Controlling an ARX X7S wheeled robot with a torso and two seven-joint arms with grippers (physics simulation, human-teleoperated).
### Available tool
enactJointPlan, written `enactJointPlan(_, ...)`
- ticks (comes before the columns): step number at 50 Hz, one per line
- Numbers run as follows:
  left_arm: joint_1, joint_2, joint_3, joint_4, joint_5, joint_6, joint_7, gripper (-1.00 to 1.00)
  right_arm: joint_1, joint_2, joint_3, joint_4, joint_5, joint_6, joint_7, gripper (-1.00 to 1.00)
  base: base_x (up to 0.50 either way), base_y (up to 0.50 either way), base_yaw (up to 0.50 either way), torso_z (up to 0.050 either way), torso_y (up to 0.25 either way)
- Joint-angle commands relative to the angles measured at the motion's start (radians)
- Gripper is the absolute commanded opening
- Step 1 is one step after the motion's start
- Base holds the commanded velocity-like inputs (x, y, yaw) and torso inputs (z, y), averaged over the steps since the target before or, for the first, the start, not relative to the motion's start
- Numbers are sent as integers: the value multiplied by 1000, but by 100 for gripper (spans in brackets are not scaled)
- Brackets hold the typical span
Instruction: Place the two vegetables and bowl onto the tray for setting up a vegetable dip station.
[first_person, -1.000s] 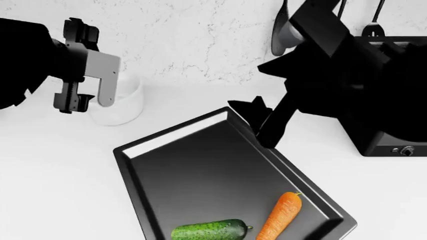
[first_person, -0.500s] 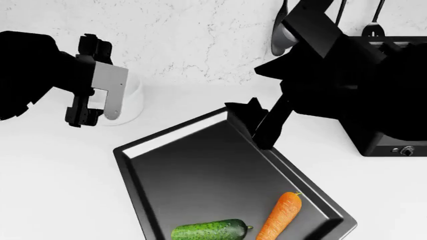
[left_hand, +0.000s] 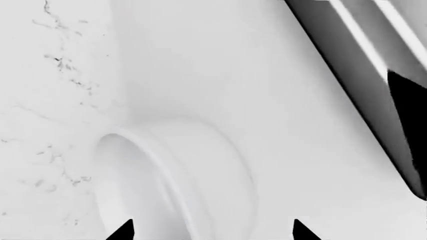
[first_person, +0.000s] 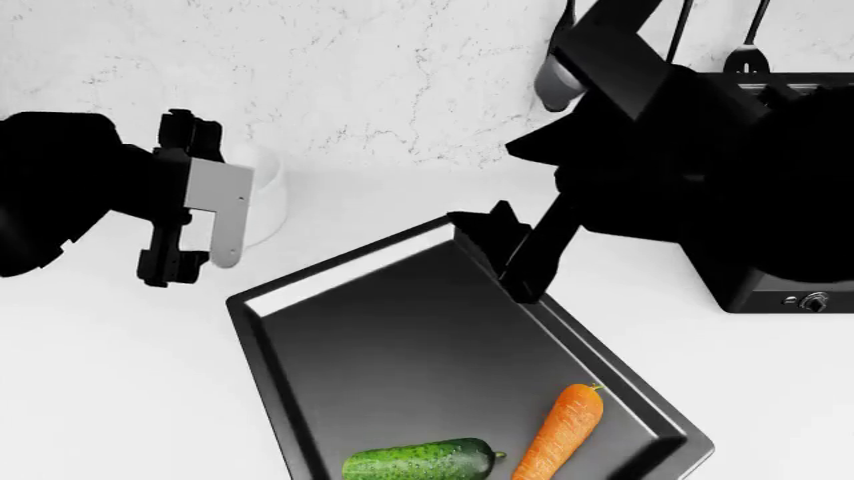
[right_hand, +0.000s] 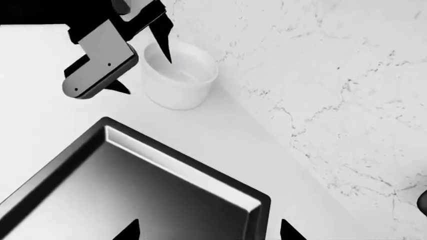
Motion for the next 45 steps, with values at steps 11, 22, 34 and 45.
enactJointPlan(11, 85, 75, -13, -245, -1, 79, -47, 100, 23, -25, -29, 31, 3, 15, 11, 100, 0, 0, 0, 0, 0)
enactJointPlan(22, 144, 241, -54, -634, -14, 304, -44, 100, 17, -14, -13, 19, 71, 35, 76, 100, 0, 0, 0, 0, 0)
enactJointPlan(34, 166, 255, -107, -636, 36, 342, -37, -100, 15, 3, 2, 7, 129, 40, 125, 100, 0, 0, 0, 0, 0)
enactJointPlan(45, 148, 242, -143, -635, 64, 355, -4, -100, 34, 3, -4, 16, 136, 41, 117, 100, 0, 0, -1, 0, 0)
